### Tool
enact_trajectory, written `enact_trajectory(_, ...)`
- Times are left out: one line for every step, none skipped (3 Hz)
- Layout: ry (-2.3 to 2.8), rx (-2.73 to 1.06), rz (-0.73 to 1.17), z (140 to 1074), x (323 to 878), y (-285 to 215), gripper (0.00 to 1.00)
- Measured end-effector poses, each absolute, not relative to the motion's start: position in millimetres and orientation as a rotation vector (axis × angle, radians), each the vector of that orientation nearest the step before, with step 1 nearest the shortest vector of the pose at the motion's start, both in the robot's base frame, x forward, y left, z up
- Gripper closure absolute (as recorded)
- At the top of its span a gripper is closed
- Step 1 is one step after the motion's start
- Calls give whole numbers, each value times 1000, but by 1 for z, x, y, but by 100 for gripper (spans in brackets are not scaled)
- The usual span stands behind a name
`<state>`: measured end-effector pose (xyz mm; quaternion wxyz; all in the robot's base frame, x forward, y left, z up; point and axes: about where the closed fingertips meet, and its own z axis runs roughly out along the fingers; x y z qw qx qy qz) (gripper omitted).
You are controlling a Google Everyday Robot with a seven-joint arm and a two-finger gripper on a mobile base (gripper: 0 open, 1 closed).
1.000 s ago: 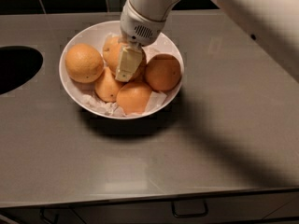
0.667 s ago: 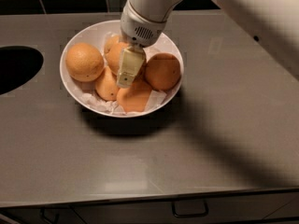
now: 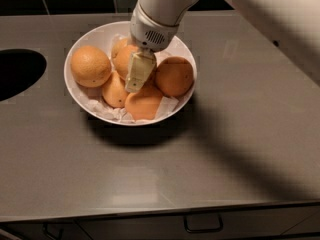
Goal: Pick orange from white bowl
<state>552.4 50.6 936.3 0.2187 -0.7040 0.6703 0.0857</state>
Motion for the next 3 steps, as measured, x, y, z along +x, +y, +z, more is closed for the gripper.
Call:
enact_trajectory(1856, -1949, 237, 939, 553, 51, 31)
enact_trajectory(1856, -1952, 239, 940, 555, 51, 50)
enact_trajectory(1856, -1952, 239, 940, 555, 51, 73)
